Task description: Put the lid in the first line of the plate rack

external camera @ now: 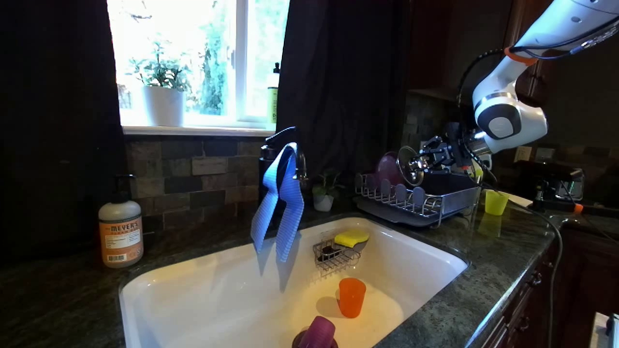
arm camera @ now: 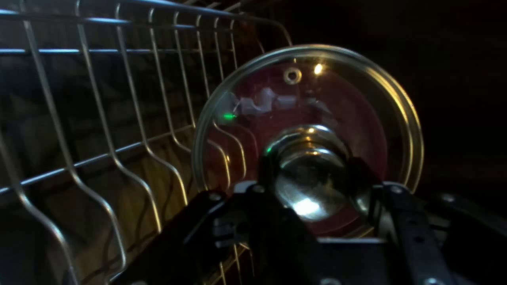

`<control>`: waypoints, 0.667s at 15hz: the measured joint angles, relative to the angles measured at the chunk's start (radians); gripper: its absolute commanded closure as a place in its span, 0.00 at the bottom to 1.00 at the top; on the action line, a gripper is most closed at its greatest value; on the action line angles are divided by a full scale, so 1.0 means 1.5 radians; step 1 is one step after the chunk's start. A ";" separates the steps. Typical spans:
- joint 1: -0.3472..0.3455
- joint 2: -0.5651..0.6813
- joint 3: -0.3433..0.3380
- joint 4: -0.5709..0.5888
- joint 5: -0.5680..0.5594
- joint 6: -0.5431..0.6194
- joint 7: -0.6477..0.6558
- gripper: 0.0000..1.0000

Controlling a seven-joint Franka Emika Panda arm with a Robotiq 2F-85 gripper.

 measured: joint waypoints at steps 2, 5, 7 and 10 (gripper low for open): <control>-0.005 0.010 0.003 0.002 0.000 0.000 0.005 0.76; -0.008 0.032 0.008 0.012 -0.001 0.000 0.026 0.76; -0.008 0.048 0.011 0.019 -0.002 0.000 0.037 0.76; -0.008 0.070 0.014 0.029 -0.002 0.000 0.050 0.76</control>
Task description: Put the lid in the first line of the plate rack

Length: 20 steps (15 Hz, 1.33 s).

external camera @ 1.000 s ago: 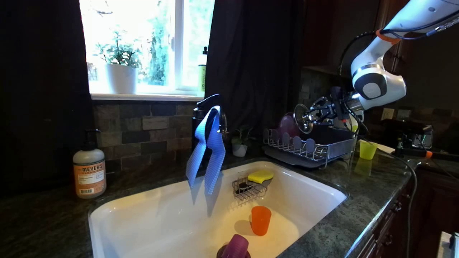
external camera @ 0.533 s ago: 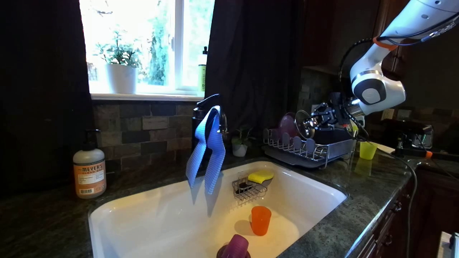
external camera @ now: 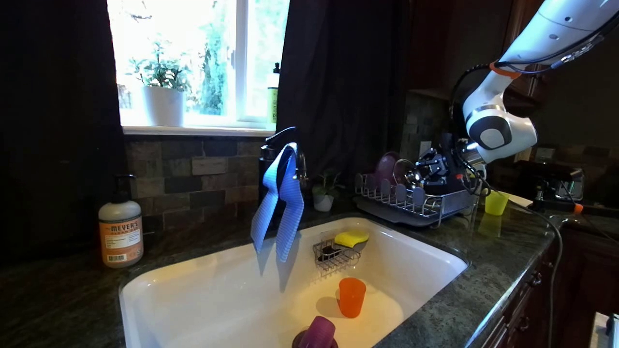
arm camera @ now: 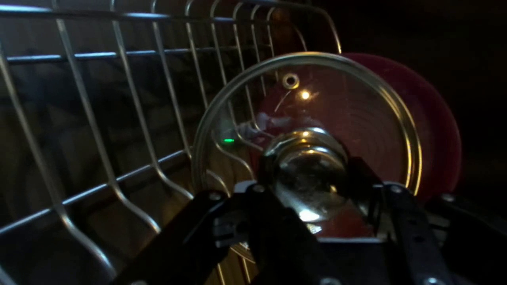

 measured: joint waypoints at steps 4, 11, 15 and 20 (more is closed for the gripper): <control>-0.005 0.013 0.000 0.008 -0.003 0.000 0.007 0.26; -0.034 -0.004 -0.010 0.005 -0.059 -0.001 0.042 0.00; -0.039 -0.046 -0.010 0.001 -0.098 -0.006 0.041 0.00; -0.038 -0.135 -0.003 -0.020 -0.196 0.002 0.044 0.00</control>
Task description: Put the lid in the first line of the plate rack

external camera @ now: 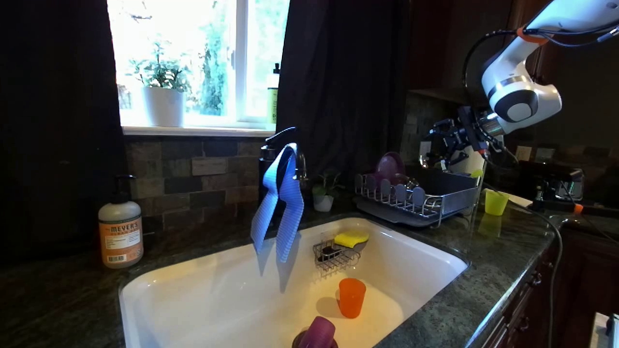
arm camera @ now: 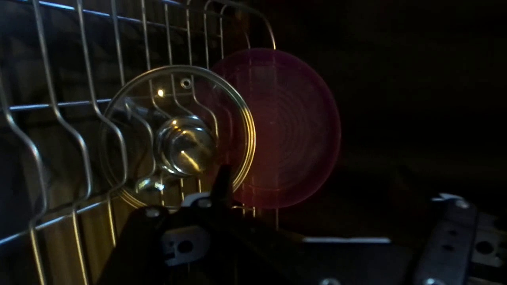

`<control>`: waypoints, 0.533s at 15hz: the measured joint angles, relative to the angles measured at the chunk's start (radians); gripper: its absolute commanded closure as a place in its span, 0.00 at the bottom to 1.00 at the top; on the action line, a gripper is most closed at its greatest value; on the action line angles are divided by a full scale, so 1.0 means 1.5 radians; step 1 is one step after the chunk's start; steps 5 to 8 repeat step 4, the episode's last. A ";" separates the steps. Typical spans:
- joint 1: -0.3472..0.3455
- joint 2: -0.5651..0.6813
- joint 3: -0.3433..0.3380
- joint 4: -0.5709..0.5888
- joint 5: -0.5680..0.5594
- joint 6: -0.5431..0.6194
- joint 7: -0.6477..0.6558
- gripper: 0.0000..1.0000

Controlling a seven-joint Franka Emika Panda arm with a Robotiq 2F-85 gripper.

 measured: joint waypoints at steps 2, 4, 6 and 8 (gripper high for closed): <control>0.000 -0.032 0.007 -0.012 -0.051 0.023 0.010 0.00; 0.000 -0.048 0.010 -0.022 -0.062 0.028 0.010 0.00; 0.000 -0.048 0.010 -0.022 -0.062 0.028 0.010 0.00; 0.000 -0.048 0.010 -0.022 -0.062 0.028 0.010 0.00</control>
